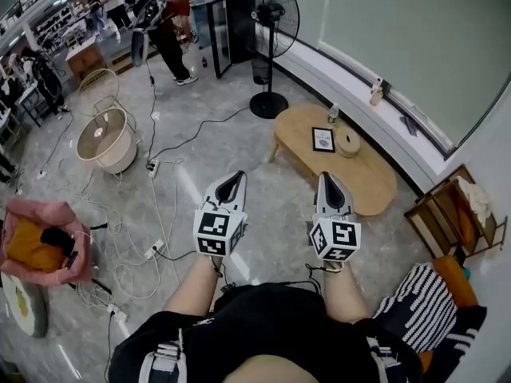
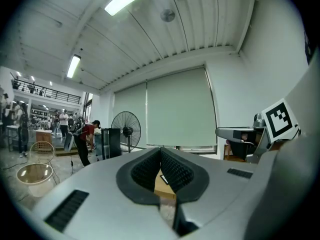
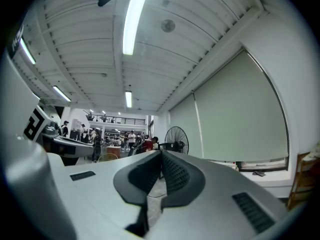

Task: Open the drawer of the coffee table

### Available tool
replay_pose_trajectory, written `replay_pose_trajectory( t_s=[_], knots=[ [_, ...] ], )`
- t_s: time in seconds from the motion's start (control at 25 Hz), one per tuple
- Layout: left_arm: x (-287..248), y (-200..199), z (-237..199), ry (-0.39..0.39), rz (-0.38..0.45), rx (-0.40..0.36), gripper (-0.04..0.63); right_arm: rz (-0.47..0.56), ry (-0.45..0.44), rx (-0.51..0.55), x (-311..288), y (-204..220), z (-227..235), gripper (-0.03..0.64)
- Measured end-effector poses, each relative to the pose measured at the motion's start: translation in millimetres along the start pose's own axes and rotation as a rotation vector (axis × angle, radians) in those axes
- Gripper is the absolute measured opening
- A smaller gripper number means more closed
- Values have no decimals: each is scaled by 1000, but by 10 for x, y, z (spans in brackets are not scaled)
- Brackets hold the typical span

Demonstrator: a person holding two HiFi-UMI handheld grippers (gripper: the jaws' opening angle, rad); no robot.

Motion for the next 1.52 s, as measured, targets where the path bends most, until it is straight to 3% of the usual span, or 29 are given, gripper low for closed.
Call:
replay_pose_trajectory(
  t_s=[0.48, 0.84, 1.24, 1.52],
  knots=[
    [-9, 212, -728, 42, 6, 24, 21, -6, 24, 16, -400, 152, -598, 15],
    [-354, 311, -993, 52, -9, 22, 21, -19, 46, 5, -750, 307, -504, 15],
    [-1632, 332, -1142, 50, -29, -42, 21, -2, 59, -49, -1802, 610, 245, 15],
    [-2971, 180, -1343, 59, -37, -52, 21, -9, 61, -73, -2950, 706, 979, 15]
  ],
)
Point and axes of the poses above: the fingertips, and each gripper's own axes: x backward along the fingers, z to its right, y out of its underside, the point moved 4 cm from there along x, backward along the fingers, and after that the axes turned 12 degrees about -y, right-handed, at the moved point
